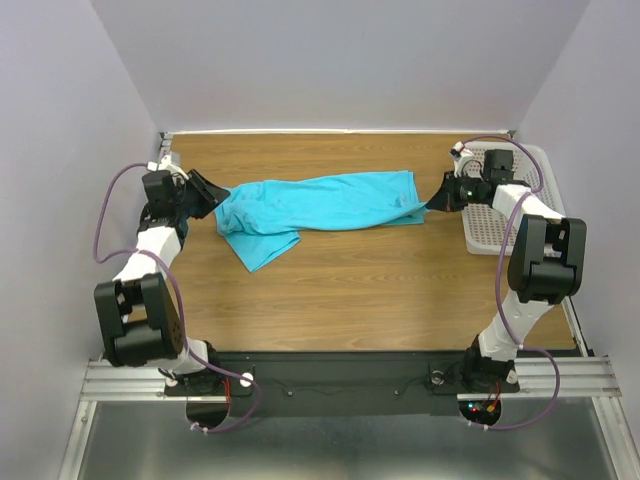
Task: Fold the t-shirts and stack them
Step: Fold the tshirt
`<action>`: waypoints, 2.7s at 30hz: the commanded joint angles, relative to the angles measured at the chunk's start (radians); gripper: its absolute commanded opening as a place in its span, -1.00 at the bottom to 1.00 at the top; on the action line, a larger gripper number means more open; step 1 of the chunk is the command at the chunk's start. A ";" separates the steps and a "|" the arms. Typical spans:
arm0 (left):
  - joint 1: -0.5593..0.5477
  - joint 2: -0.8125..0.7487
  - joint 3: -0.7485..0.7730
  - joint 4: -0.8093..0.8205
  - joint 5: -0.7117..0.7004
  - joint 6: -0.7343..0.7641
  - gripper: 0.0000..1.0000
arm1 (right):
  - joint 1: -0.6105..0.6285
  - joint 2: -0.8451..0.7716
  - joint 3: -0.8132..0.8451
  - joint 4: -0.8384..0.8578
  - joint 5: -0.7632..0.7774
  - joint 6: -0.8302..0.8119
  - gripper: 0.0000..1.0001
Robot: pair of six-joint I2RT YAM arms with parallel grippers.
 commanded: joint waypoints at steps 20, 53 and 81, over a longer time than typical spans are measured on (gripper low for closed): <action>-0.081 0.079 0.045 -0.060 -0.056 -0.045 -0.03 | 0.003 0.002 -0.004 0.003 -0.021 -0.018 -0.99; -0.092 0.191 0.222 -0.280 -0.068 0.273 -0.27 | 0.005 0.009 -0.004 0.002 -0.030 -0.021 -0.99; -0.146 -0.351 0.027 -0.313 -0.364 0.153 0.59 | 0.005 0.008 -0.001 -0.001 -0.041 -0.024 -0.99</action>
